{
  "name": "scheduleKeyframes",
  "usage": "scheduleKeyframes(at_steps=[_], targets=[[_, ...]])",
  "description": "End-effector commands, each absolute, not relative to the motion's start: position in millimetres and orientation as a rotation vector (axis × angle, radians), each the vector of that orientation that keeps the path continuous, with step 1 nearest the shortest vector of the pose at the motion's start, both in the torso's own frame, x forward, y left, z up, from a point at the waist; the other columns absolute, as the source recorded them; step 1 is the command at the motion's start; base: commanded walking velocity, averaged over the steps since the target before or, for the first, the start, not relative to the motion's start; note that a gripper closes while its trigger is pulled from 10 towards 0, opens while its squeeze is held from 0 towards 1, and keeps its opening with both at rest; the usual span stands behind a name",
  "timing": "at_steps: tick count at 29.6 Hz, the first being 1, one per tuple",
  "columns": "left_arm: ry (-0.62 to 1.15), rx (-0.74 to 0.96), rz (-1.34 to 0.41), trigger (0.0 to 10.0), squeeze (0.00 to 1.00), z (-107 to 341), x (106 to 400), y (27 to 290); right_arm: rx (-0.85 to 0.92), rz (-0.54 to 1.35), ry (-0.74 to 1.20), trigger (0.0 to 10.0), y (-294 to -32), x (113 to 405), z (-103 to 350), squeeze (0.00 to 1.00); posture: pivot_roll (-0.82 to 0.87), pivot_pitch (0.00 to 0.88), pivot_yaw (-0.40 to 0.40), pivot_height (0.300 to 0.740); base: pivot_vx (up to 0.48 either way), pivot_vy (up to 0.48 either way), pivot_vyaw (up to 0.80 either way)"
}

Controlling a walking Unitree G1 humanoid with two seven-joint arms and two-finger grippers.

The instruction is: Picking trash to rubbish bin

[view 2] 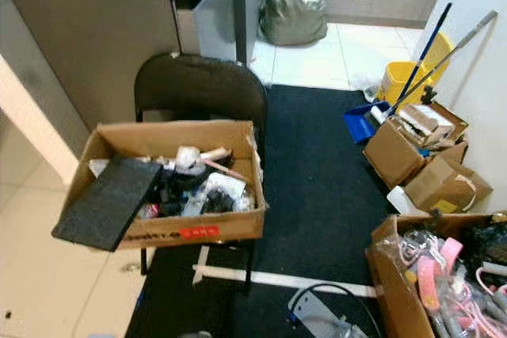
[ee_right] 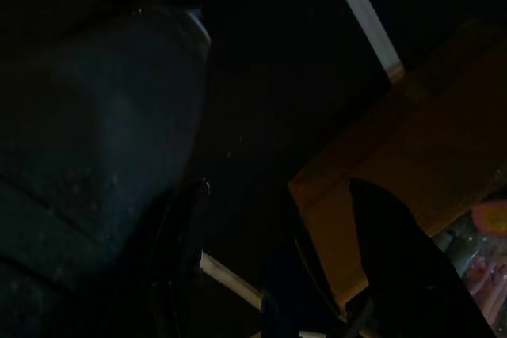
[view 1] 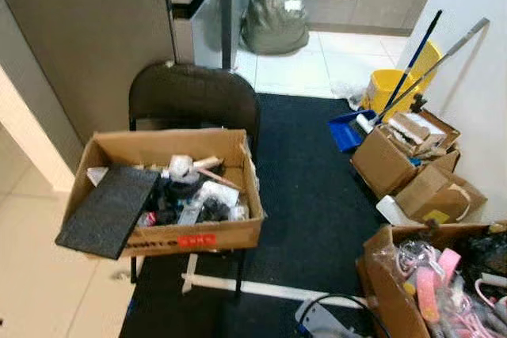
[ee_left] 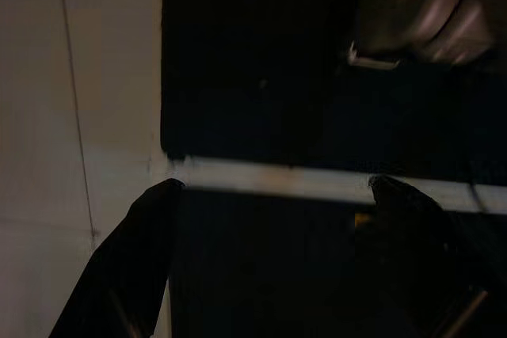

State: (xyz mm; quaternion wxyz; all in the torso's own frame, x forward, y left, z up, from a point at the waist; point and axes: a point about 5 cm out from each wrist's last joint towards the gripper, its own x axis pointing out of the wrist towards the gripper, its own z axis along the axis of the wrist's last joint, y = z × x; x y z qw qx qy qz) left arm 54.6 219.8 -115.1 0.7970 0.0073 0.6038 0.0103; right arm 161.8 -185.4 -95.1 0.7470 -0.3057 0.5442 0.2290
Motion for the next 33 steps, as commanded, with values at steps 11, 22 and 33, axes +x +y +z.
scheduleKeyframes(at_steps=[11,22,33], targets=[[1.435,0.14,-0.063,10.0,0.0,-124,36,197,-0.62,0.496,1.244,10.0,-191,156,-97,0.0,0.1,0.06,-0.017,0.74,0.0,0.0,0.0],[1.421,0.193,-0.083,10.0,0.0,-122,55,196,-0.639,0.518,1.249,10.0,-193,150,-98,0.0,0.1,0.054,-0.026,0.74,0.0,0.0,0.0],[1.509,0.212,-0.074,10.0,0.0,-124,22,206,-0.648,0.541,1.275,10.0,-194,146,-99,0.0,0.11,0.063,-0.029,0.74,0.0,0.0,0.0]])
